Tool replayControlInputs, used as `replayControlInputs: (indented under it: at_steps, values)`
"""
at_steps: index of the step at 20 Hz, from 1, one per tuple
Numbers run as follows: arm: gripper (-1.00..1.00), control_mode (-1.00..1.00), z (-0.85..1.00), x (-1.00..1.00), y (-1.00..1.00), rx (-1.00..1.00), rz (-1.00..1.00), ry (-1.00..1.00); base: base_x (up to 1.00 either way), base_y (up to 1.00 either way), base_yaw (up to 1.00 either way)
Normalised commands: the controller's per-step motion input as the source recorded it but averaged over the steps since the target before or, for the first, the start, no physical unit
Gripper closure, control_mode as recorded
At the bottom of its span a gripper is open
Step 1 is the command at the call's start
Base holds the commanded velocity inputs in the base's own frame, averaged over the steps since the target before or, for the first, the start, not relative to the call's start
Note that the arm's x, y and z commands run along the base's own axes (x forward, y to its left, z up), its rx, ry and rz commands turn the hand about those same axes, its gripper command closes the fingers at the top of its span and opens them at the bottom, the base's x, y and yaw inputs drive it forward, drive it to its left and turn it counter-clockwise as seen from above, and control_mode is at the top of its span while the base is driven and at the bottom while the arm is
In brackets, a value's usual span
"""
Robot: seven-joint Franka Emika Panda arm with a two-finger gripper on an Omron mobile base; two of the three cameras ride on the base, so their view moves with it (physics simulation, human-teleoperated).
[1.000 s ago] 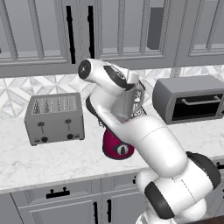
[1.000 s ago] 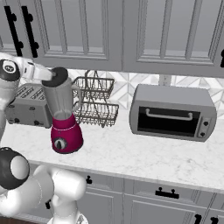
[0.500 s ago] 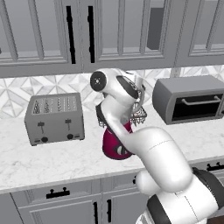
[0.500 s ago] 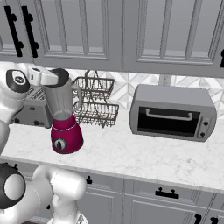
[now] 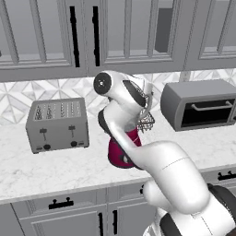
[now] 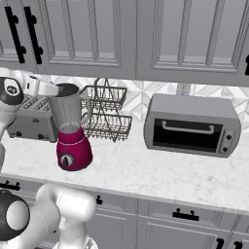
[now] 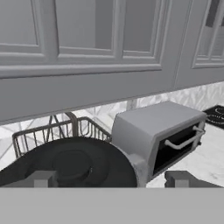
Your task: Close the lid blender by securely placing the lid on top.
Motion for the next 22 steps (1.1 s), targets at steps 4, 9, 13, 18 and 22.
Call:
replayControlInputs:
  at_steps: [4, 9, 13, 18, 22]
  values:
    - [-1.00, -1.00, 0.00, -0.85, 0.00, 0.00, 0.00, 0.03, 0.00, 0.00, 0.00]
    - [-1.00, -1.00, 0.00, -1.00, 0.00, 0.00, 0.00, 0.00, 0.00, 0.00, 0.00]
    - [-1.00, -1.00, 0.15, -0.83, 0.03, 0.00, 0.00, -0.09, 0.00, 0.00, 0.00]
    - [-1.00, -1.00, 0.22, -0.45, 0.01, 0.02, 0.06, -0.16, 0.00, 0.00, 0.00]
    - [-1.00, -1.00, 0.00, 0.00, -0.10, 0.10, 0.00, 0.00, 0.00, 0.00, 0.00]
